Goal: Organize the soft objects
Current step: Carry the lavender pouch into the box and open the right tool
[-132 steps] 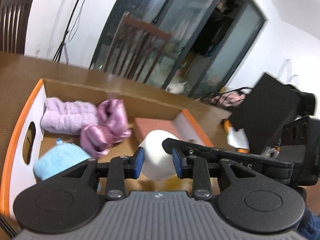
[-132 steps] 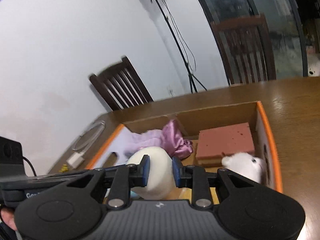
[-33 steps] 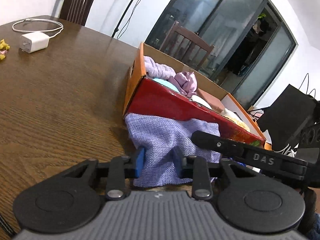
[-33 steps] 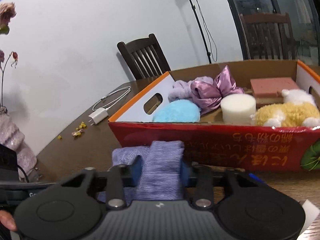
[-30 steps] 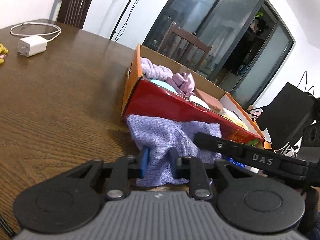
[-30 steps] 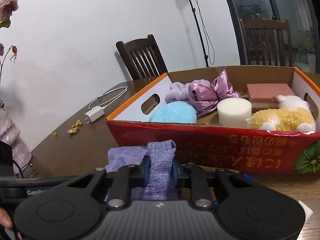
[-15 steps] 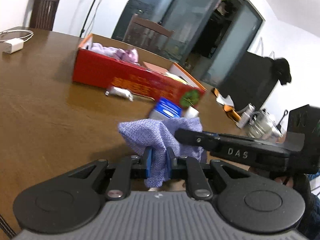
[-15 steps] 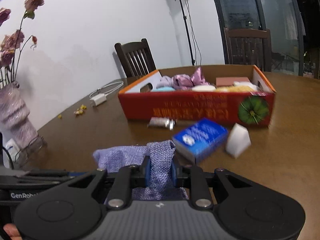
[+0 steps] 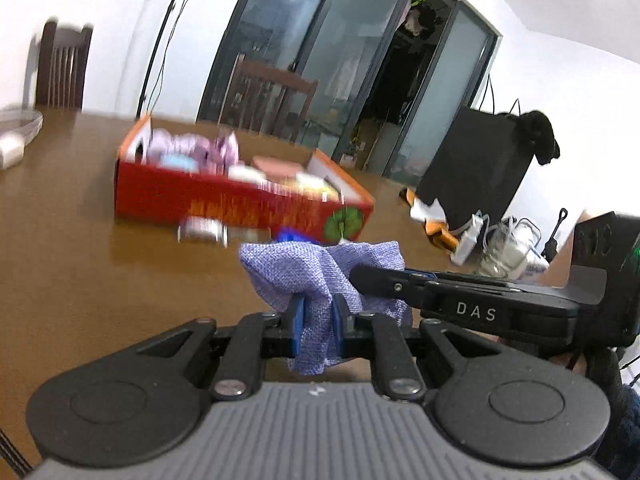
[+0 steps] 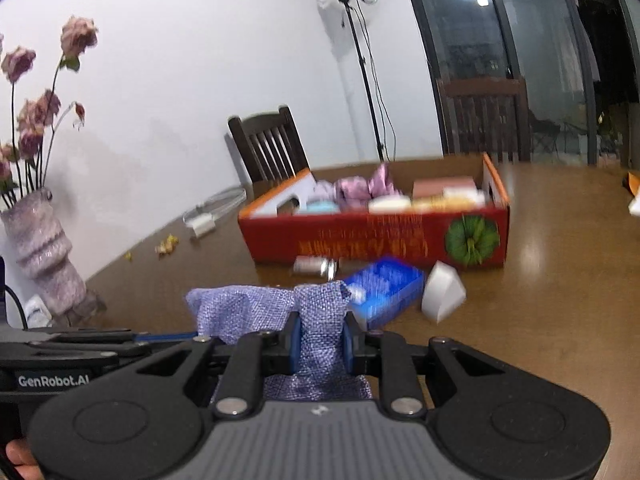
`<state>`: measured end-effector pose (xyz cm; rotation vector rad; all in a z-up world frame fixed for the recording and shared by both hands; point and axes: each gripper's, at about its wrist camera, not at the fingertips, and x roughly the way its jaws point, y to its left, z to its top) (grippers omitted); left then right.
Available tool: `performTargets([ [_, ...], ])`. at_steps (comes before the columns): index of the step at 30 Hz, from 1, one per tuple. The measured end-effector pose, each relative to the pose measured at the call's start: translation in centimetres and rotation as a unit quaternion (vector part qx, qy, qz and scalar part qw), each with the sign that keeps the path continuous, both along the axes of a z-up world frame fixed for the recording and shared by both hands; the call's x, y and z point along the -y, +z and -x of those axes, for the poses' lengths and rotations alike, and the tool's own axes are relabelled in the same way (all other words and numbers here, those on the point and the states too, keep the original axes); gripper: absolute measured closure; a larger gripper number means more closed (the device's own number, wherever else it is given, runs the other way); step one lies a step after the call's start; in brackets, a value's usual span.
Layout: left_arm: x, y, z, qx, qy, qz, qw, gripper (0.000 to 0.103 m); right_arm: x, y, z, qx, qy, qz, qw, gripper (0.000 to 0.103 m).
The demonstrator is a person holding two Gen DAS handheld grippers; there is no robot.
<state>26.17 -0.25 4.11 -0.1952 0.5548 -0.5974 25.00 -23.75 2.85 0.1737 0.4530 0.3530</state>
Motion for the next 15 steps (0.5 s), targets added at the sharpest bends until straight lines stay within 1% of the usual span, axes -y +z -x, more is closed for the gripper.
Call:
performTargets([
  [2, 0.1, 1.6, -1.5, 0.02, -0.001, -0.002, 0.9998, 0.088, 0.3, 1.5, -1.7, 0.017, 0.005, 0.001, 1.0, 0.083],
  [5, 0.3, 4.2, -5.3, 0.047, 0.005, -0.003, 0.9989, 0.088, 0.7, 3.9, -5.3, 0.033, 0.015, -0.007, 0.999, 0.083],
  [8, 0.6, 5.7, -10.0, 0.039, 0.02, -0.005, 0.999, 0.088, 1.2, 6.0, -9.9, 0.032, 0.019, -0.023, 0.999, 0.083],
  [11, 0.8, 6.2, -14.8, 0.018, 0.026, -0.002, 0.9995, 0.088, 1.7, 6.8, -14.9, 0.004, 0.019, -0.046, 0.999, 0.083],
  [13, 1.0, 5.8, -17.2, 0.009, 0.032, -0.009, 0.9994, 0.088, 1.9, 6.5, -18.0, -0.023, 0.016, -0.06, 0.998, 0.083],
  [15, 1.3, 4.8, -19.3, -0.004, 0.038, -0.021, 0.9991, 0.088, 2.2, 5.6, -20.4, -0.052, 0.008, -0.075, 0.996, 0.081],
])
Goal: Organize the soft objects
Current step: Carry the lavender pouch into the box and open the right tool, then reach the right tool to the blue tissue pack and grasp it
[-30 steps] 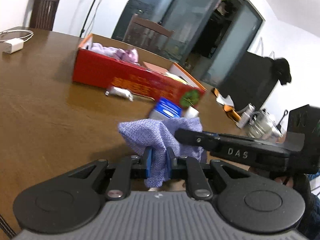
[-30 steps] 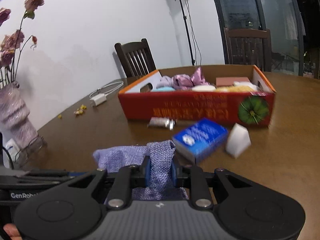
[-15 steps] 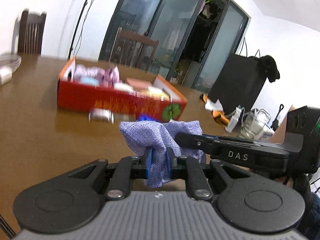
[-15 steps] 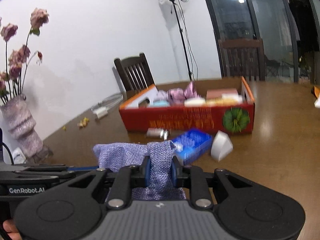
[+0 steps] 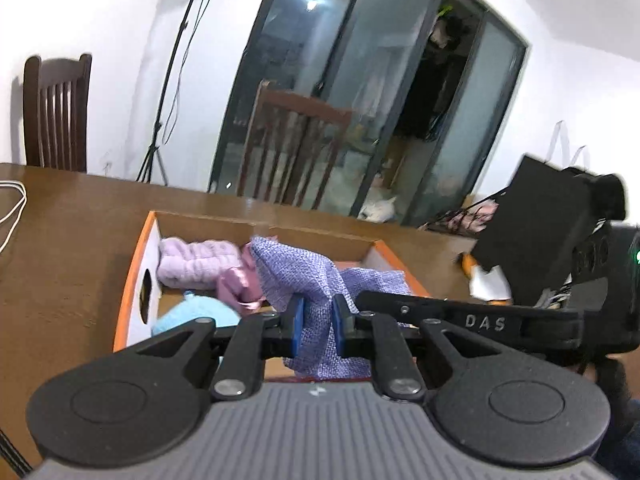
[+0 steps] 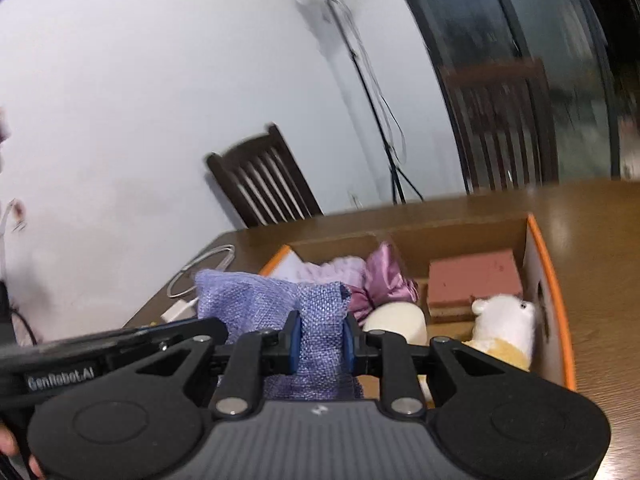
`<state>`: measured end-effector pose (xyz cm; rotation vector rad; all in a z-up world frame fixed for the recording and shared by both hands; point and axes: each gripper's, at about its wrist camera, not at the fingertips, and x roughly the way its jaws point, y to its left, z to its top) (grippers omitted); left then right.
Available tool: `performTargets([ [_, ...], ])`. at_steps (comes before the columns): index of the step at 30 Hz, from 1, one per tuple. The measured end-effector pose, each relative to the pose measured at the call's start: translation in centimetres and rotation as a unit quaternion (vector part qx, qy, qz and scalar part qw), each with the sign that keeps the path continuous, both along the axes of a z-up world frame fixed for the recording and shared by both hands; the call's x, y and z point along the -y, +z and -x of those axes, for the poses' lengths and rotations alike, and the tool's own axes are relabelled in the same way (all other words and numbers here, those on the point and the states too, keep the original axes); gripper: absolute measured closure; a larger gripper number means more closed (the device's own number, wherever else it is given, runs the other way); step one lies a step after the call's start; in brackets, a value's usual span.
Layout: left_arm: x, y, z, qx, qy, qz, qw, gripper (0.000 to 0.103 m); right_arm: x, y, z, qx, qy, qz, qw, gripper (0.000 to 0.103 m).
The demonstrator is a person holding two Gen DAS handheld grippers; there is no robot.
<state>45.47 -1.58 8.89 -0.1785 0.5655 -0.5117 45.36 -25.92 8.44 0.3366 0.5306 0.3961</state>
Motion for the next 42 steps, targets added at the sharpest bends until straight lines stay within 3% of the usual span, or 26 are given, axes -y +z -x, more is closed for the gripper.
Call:
performTargets([
  [4, 0.2, -3.0, -3.1, -0.042, 0.011, -0.035, 0.9985, 0.087, -0.2, -2.4, -3.2, -0.038, -0.004, 0.001, 0.999, 0.081],
  [8, 0.5, -4.4, -3.6, -0.05, 0.019, -0.058, 0.9969, 0.084, -1.3, -4.2, -5.2, -0.07, -0.001, 0.031, 0.997, 0.081],
  [10, 0.5, -4.5, -3.6, -0.049, 0.021, -0.063, 0.9966, 0.072, -1.8, -4.9, -5.8, -0.084, 0.009, 0.043, 0.995, 0.077],
  [12, 0.5, -4.3, -3.3, -0.045, 0.027, -0.071, 0.9961, 0.046, -2.2, -5.4, -6.0, -0.094, 0.006, 0.055, 0.994, 0.067],
  [14, 0.4, -4.0, -2.6, -0.037, 0.025, -0.075, 0.9962, 0.041, -2.2, -5.2, -5.3, -0.08, 0.001, 0.057, 0.995, 0.063],
  [17, 0.5, -3.2, -1.0, -0.017, 0.032, -0.093, 0.995, 0.031, -1.6, -4.2, -3.5, -0.053, -0.01, 0.05, 0.997, 0.045],
  [21, 0.2, -1.6, 1.8, 0.014, 0.048, -0.098, 0.9939, 0.022, -0.8, -2.1, -0.4, -0.003, -0.016, 0.063, 0.998, 0.038],
  [24, -0.1, -0.4, 5.1, 0.046, 0.072, -0.092, 0.9921, 0.016, 0.2, -0.9, 3.1, 0.045, -0.014, 0.086, 0.995, 0.021],
  [28, 0.2, -0.2, 10.7, 0.105, 0.114, -0.093, 0.9835, 0.007, 1.9, -0.8, 9.6, 0.106, 0.002, 0.105, 0.989, 0.018],
  [32, 1.2, -1.3, 15.9, 0.136, 0.135, -0.1, 0.9763, 0.003, 4.0, -2.2, 16.1, 0.155, 0.012, 0.108, 0.982, 0.014],
  [37, 1.9, -3.5, 20.5, 0.119, 0.151, -0.07, 0.9788, 0.001, 6.9, -4.9, 22.4, 0.185, 0.023, 0.118, 0.975, 0.013],
  [40, 1.7, -4.4, 21.5, 0.098, 0.187, -0.047, 0.9763, 0.001, 8.5, -6.4, 26.5, 0.233, 0.059, 0.149, 0.959, 0.013],
  [42, 1.8, -4.8, 22.1, 0.1, 0.209, -0.051, 0.9715, 0.001, 9.7, -6.8, 28.8, 0.258, 0.074, 0.164, 0.949, 0.013],
])
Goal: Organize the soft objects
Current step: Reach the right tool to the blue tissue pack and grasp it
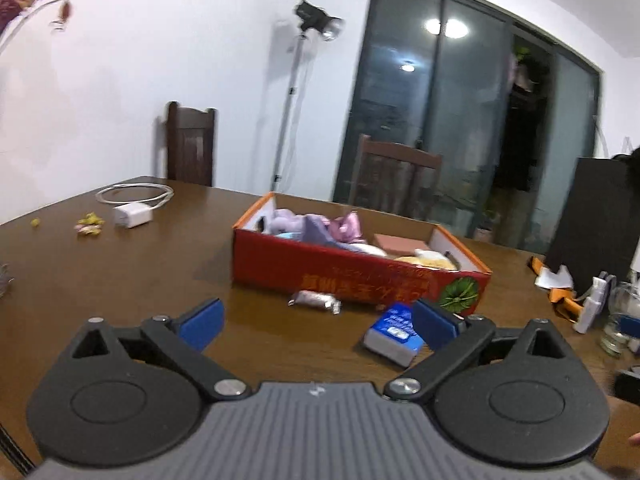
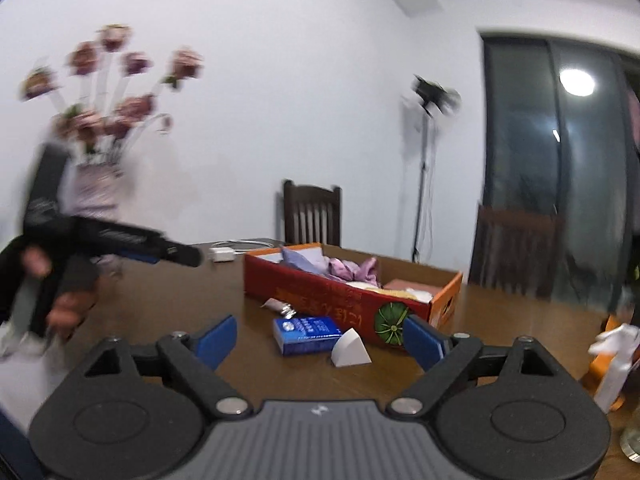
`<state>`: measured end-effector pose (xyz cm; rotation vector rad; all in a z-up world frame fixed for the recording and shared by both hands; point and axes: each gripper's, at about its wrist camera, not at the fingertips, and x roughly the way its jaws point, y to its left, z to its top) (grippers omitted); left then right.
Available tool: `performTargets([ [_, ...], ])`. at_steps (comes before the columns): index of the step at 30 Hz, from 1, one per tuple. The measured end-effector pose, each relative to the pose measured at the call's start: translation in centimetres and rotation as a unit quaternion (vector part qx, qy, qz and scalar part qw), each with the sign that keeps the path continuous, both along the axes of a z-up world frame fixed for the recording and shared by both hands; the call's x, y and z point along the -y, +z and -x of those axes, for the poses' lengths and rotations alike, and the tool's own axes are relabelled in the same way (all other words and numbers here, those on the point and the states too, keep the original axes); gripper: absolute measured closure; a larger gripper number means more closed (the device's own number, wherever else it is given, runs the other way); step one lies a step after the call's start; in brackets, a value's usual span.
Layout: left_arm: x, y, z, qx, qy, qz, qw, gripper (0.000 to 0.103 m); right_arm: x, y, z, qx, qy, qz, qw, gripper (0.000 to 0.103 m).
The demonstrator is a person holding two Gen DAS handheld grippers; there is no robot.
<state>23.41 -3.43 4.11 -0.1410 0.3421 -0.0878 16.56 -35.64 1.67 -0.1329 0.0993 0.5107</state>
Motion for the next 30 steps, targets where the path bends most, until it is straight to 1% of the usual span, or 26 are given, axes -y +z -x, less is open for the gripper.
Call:
performTargets([
  [2, 0.0, -0.2, 0.6, 0.011, 0.019, -0.011, 0.9997, 0.001, 2.1, 0.1, 2.5, 0.036, 0.002, 0.011, 0.999, 0.013],
  [4, 0.2, -0.2, 0.6, 0.013, 0.029, -0.015, 0.9994, 0.001, 4.3, 0.6, 4.1, 0.057, -0.012, 0.013, 0.998, 0.011],
  [5, 0.3, -0.2, 0.5, 0.01, 0.032, -0.015, 0.9993, 0.001, 5.5, 0.7, 4.6, 0.064, -0.025, 0.011, 0.998, 0.008],
  [8, 0.6, -0.4, 0.4, 0.004, 0.04, -0.018, 0.999, 0.001, 9.1, 0.8, 5.3, 0.067, -0.057, 0.011, 0.996, 0.008],
  [13, 1.4, -0.9, 0.1, -0.003, 0.041, -0.03, 0.9987, 0.001, 13.8, -0.1, 5.4, 0.06, -0.106, 0.009, 0.993, 0.008],
  [15, 1.6, -0.9, 0.0, -0.005, 0.041, -0.029, 0.9987, 0.001, 14.8, -0.7, 5.0, 0.049, -0.109, 0.004, 0.993, 0.008],
  [18, 1.8, -1.0, -0.1, -0.005, 0.042, -0.031, 0.9986, 0.001, 16.0, -1.4, 4.4, 0.033, -0.109, 0.011, 0.993, 0.008],
  [21, 1.9, -1.0, -0.1, -0.005, 0.042, -0.032, 0.9986, 0.001, 17.5, -2.0, 4.1, 0.017, -0.105, -0.013, 0.994, 0.008],
  [23, 2.0, -1.0, -0.1, -0.007, 0.043, -0.032, 0.9986, 0.001, 18.1, -2.3, 3.7, 0.006, -0.103, -0.03, 0.994, 0.008],
  [25, 2.0, -1.1, -0.1, -0.007, 0.044, -0.032, 0.9985, 0.001, 18.2, -2.5, 3.5, 0.004, -0.109, -0.029, 0.994, 0.008],
  [30, 1.6, -0.9, -0.3, -0.005, 0.047, -0.029, 0.9985, 0.001, 17.1, -2.2, 3.4, 0.0, -0.1, -0.024, 0.995, 0.008],
])
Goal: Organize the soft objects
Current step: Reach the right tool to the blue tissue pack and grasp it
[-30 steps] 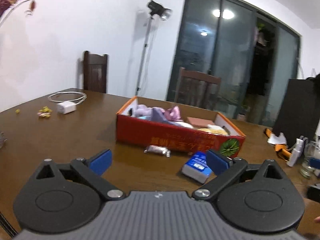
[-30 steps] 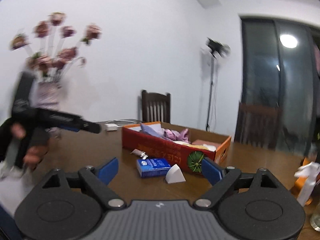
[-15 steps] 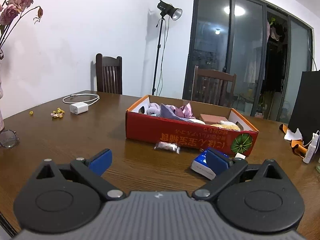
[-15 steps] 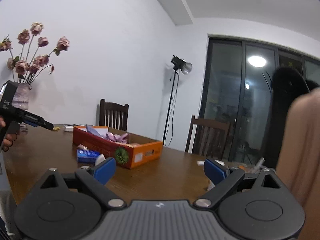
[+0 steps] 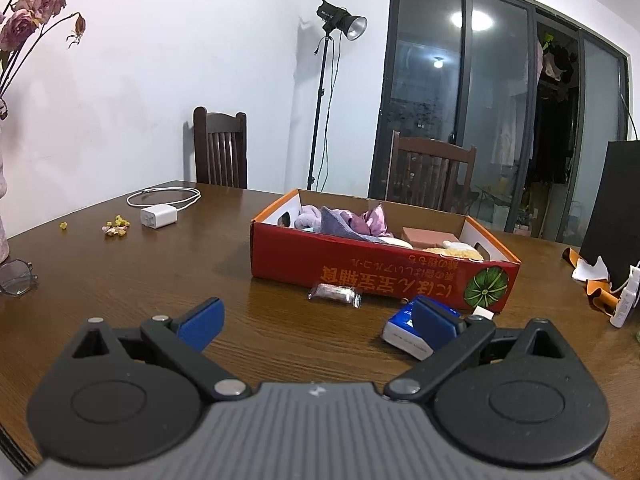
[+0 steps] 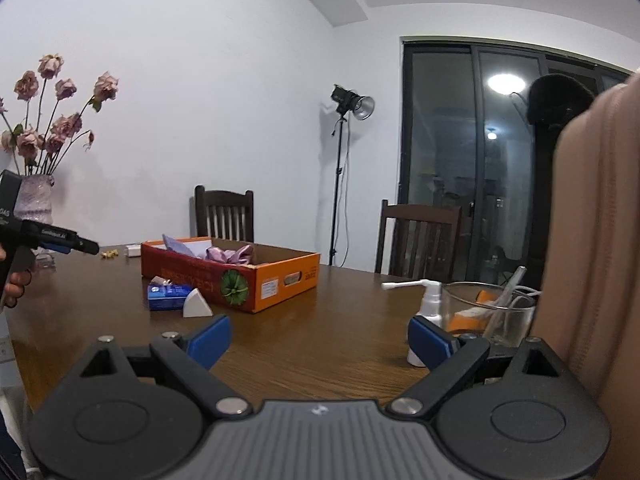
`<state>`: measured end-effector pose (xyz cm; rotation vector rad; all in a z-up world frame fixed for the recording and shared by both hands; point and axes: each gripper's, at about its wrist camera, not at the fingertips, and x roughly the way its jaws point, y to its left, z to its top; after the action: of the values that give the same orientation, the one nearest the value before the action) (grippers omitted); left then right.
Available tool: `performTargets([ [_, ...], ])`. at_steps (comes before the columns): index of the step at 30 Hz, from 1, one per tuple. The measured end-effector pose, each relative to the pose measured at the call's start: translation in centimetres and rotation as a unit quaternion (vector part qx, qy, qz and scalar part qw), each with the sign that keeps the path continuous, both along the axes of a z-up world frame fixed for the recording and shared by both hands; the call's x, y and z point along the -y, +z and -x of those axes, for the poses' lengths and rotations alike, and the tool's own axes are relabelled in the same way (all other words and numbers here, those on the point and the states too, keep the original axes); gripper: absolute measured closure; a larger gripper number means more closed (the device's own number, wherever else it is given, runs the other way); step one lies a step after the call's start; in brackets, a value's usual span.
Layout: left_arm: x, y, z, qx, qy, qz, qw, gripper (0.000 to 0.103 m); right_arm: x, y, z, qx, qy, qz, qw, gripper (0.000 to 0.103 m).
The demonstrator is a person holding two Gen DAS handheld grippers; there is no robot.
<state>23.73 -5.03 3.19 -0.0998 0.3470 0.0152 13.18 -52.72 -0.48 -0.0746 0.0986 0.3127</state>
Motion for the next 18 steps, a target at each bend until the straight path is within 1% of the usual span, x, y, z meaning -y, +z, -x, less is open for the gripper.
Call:
performTargets([
  [3, -0.1, -0.1, -0.1, -0.001, -0.001, 0.006, 1.0, 0.001, -1.5, 0.5, -0.3, 0.001, 0.031, -0.015, 0.999, 0.008],
  [6, -0.3, -0.2, -0.1, 0.0, -0.005, 0.006, 1.0, 0.001, -4.6, 1.2, -0.5, 0.01, 0.067, -0.017, 0.998, 0.007],
  [8, -0.6, -0.3, -0.1, 0.0, -0.008, 0.009, 0.9999, 0.001, -6.8, 1.6, -0.7, 0.009, 0.083, -0.018, 0.996, 0.007],
  [10, -1.1, -0.4, -0.4, -0.004, -0.012, 0.012, 0.9998, 0.0, -8.9, 1.6, -1.2, 0.005, 0.094, -0.033, 0.995, 0.007],
  [12, -1.6, -0.7, -0.8, -0.011, -0.015, 0.015, 0.9997, 0.0, -10.9, 1.6, -2.1, -0.008, 0.106, -0.052, 0.993, 0.005],
  [13, -1.8, -0.8, -1.1, -0.017, -0.02, 0.017, 0.9995, 0.0, -11.8, 1.6, -2.7, -0.019, 0.104, -0.059, 0.993, 0.003],
  [15, -2.2, -1.2, -1.9, -0.032, -0.028, 0.018, 0.9989, 0.0, -14.2, 1.6, -4.3, -0.043, 0.087, -0.055, 0.994, 0.002],
  [17, -2.0, -1.7, -2.6, -0.05, -0.034, -0.001, 0.9982, 0.001, -16.8, 1.7, -5.9, -0.058, 0.06, -0.045, 0.996, 0.002],
  [18, -1.9, -1.9, -3.1, -0.057, -0.039, -0.015, 0.9975, 0.003, -17.6, 1.7, -6.5, -0.065, 0.057, -0.042, 0.995, 0.002],
])
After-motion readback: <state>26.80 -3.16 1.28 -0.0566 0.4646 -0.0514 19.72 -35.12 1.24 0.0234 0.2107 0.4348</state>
